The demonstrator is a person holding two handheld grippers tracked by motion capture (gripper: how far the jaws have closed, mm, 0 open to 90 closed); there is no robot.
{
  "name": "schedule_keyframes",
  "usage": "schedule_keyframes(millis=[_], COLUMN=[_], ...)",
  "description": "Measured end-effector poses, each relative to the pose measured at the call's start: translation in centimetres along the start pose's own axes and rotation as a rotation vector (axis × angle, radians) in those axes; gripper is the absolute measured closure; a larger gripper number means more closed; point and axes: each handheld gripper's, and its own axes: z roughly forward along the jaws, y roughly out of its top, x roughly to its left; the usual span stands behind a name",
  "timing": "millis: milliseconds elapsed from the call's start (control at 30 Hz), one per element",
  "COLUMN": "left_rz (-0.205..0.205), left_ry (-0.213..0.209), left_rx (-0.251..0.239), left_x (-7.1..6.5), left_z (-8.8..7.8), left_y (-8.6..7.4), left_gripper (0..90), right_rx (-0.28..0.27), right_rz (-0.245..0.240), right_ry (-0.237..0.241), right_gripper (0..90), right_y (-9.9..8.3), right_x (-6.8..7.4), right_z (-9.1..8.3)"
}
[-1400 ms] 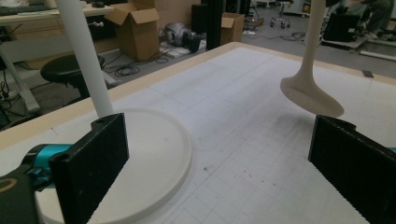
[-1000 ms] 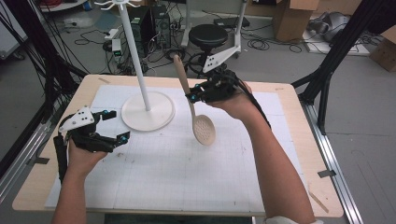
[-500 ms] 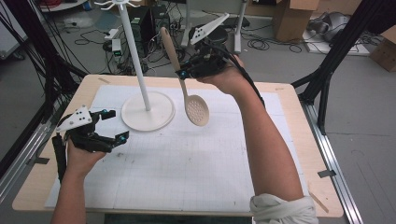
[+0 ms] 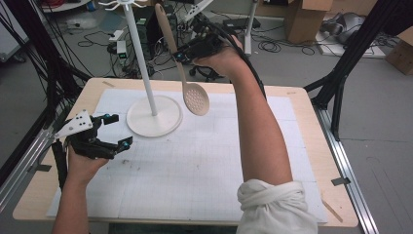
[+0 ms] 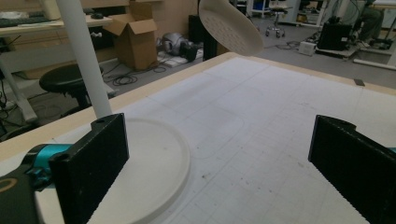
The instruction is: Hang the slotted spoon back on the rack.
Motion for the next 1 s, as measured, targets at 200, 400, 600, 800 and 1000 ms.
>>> schedule_keyframes(millis=[200, 400, 600, 800, 1000], left_rz=[0.001, 0.003, 0.007, 0.003, 0.003], left_ry=[0.002, 0.0, -0.002, -0.002, 0.002], left_rx=[0.001, -0.002, 0.004, 0.001, -0.006], left_x=[0.1, 0.0, 0.0, 0.1, 0.1], left_z=[-0.1, -0.1, 0.0, -0.1, -0.3], left_y=[0.0, 0.1, 0.1, 0.1, 0.2], left_gripper=[5.5, 5.5, 5.5, 5.5, 5.5], right_rx=[0.021, 0.039, 0.044, 0.05, 0.056], right_rz=[0.011, 0.041, 0.057, 0.051, 0.048], right_ry=[0.003, 0.006, -0.006, 0.004, 0.008], right_gripper=[75.8, 75.8, 75.8, 75.7, 75.8], right_y=[1.1, 1.1, 1.2, 1.9, 2.1], right_x=[-0.7, -1.7, -2.4, -2.3, -2.2], right_z=[1.2, 2.3, 2.7, 3.0, 3.6])
